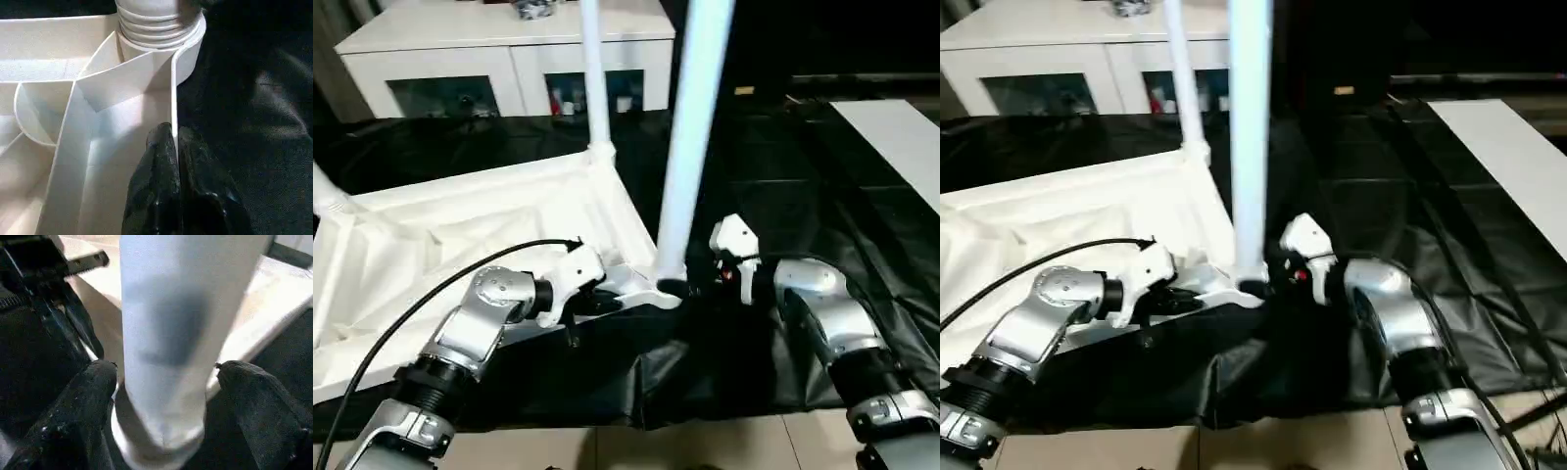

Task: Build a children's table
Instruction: Rotate leg to tighten

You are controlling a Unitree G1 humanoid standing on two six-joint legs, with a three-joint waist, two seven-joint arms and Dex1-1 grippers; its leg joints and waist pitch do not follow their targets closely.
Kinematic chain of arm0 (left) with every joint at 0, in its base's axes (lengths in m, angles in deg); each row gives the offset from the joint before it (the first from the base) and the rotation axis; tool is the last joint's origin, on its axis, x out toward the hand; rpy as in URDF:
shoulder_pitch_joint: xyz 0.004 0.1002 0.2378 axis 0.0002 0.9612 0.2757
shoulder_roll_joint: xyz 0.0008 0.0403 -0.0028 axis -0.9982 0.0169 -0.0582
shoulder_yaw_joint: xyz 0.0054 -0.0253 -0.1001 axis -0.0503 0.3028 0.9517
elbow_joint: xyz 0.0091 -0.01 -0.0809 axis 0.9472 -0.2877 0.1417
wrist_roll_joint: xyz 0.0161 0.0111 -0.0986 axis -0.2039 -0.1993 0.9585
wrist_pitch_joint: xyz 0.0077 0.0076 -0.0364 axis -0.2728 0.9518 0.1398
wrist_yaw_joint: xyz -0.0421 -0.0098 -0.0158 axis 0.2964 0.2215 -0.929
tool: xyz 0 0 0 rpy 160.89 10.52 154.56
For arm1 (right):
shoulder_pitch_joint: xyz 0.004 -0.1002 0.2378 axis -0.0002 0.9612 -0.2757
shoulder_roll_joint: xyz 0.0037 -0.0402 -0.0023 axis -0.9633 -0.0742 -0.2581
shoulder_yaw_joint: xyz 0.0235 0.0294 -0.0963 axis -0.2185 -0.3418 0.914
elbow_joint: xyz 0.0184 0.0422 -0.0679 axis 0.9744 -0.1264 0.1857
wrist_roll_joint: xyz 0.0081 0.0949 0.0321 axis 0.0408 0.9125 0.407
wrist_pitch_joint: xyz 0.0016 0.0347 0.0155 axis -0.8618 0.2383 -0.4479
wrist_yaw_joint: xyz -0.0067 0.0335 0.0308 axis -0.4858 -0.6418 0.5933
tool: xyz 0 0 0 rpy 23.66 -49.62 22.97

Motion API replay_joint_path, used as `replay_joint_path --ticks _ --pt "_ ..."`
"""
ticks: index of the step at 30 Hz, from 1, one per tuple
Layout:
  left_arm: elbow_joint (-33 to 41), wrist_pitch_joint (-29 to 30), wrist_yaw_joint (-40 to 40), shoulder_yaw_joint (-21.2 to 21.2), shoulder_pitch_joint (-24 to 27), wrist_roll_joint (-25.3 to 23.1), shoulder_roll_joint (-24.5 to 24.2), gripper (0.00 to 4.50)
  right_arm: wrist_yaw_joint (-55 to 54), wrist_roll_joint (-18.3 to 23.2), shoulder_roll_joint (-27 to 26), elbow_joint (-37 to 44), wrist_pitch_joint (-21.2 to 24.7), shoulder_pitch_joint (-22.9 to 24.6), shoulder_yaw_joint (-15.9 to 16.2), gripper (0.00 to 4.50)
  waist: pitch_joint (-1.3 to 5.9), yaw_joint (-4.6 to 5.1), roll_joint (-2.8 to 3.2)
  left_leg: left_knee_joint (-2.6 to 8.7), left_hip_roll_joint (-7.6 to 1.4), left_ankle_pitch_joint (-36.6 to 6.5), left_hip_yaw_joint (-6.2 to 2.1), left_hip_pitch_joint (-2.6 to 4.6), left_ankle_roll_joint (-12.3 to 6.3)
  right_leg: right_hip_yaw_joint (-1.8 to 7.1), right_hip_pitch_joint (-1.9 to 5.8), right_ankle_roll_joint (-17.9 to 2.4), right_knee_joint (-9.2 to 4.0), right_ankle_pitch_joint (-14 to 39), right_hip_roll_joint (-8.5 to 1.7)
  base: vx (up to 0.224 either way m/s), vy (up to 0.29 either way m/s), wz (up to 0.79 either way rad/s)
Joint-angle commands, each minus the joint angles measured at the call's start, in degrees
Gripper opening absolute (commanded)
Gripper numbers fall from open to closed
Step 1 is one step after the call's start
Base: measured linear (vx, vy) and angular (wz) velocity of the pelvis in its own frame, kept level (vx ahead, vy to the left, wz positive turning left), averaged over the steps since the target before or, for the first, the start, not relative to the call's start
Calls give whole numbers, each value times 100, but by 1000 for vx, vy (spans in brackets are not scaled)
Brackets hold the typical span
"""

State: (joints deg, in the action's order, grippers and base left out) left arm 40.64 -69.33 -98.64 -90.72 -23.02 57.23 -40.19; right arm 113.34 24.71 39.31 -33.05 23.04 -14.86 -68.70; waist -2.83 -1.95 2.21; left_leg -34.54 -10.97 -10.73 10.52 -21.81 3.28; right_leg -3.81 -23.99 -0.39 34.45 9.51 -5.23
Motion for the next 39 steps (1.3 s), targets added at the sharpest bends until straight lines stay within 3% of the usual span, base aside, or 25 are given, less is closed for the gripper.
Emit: replay_joint_path --ticks 1,7,13,22,26,37,39 --pt "-149 177 -80 -226 187 -141 -81 1 70 9 3 -90 -64 -69 -14 380 410 -31 -75 371 -192 -782 -39 63 -630 215 345 -1586 -302 683 -258 0 0 0" --pt "-110 186 -70 -255 196 -145 -80 1 161 -116 22 -497 -145 -202 97 380 404 -32 -84 378 -185 -971 -45 61 -525 208 354 -1529 -336 1025 -272 0 0 0" --pt "-75 210 -93 -291 205 -128 -117 1 150 -147 -78 -853 -203 -342 104 380 422 -33 -99 368 -189 -834 -47 57 -576 206 361 -1594 -296 752 -266 0 0 0" --pt "-50 229 -198 -365 214 -157 -231 0 121 -161 -247 -1228 -309 -553 81 300 413 -18 -93 386 -191 -990 -50 66 -496 204 359 -1591 -305 843 -261 0 0 0" --pt "-55 232 -226 -385 201 -173 -283 0 150 -175 -278 -1336 -364 -577 85 278 399 0 -96 400 -186 -1254 -51 80 -390 211 356 -1530 -341 1206 -273 0 0 0" --pt "-123 196 -351 -477 179 -241 -466 0 215 -185 -253 -1413 -428 -532 62 268 399 0 -95 408 -183 -1277 -54 78 -359 216 351 -1510 -335 1208 -260 0 0 0" --pt "-244 326 -40 -357 94 -221 -298 0 -610 -351 -367 -1578 -268 -561 -45 268 381 13 -96 416 -177 -1327 -51 85 -320 220 330 -1489 -354 1351 -260 0 0 0"
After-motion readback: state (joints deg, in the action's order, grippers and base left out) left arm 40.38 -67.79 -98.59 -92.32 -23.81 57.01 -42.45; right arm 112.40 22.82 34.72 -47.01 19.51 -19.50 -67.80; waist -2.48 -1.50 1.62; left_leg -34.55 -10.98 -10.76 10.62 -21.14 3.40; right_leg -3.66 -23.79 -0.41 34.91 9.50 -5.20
